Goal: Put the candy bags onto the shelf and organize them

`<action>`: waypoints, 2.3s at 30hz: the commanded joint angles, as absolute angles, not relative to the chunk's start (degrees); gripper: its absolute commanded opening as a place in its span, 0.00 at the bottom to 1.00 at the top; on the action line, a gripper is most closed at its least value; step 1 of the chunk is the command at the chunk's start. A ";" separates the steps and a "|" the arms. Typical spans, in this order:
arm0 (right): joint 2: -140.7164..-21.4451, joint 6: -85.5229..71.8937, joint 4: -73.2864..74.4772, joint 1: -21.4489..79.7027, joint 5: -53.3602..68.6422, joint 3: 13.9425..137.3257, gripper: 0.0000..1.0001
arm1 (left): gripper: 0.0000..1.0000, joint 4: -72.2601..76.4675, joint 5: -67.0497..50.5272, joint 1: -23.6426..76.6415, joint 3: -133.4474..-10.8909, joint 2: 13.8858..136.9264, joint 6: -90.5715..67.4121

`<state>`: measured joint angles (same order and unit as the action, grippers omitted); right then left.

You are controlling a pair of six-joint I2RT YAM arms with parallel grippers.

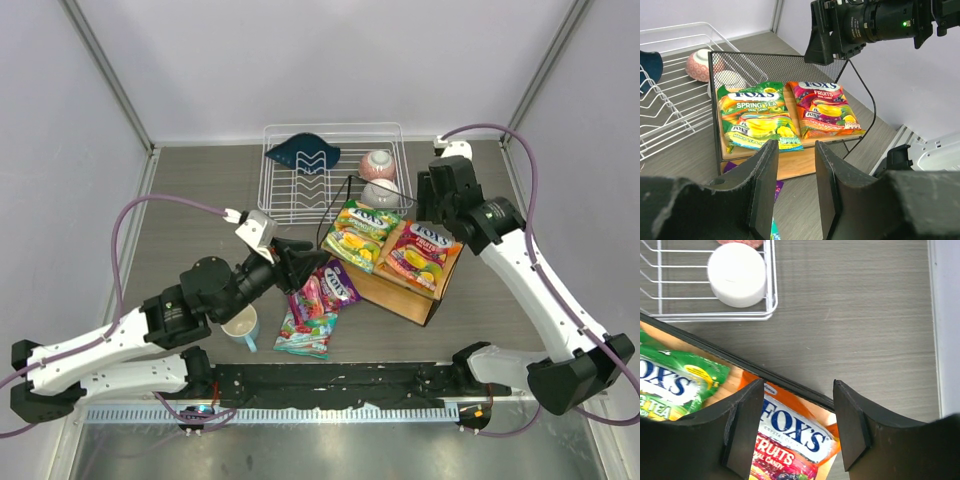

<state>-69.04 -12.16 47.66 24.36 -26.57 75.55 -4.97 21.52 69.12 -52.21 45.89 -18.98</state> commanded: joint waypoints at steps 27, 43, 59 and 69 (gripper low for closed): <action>-48.25 -28.82 39.20 31.55 15.36 72.43 0.59 | 1.00 -19.15 37.53 69.35 -41.13 31.46 -27.59; -39.19 -33.31 34.63 36.65 8.71 67.84 0.57 | 1.00 -15.82 34.28 69.35 -31.21 40.51 -34.98; -42.63 -30.41 34.63 36.65 7.56 69.00 0.57 | 0.99 -5.28 37.79 66.45 -27.08 57.48 -46.13; -42.45 -29.97 33.93 36.65 7.38 67.68 0.57 | 0.94 -2.03 32.44 60.74 -24.52 56.60 -50.01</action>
<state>-42.98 -31.11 36.32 36.40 8.01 67.99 -5.93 34.50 62.98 -24.73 56.40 -47.66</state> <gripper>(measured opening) 0.575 0.946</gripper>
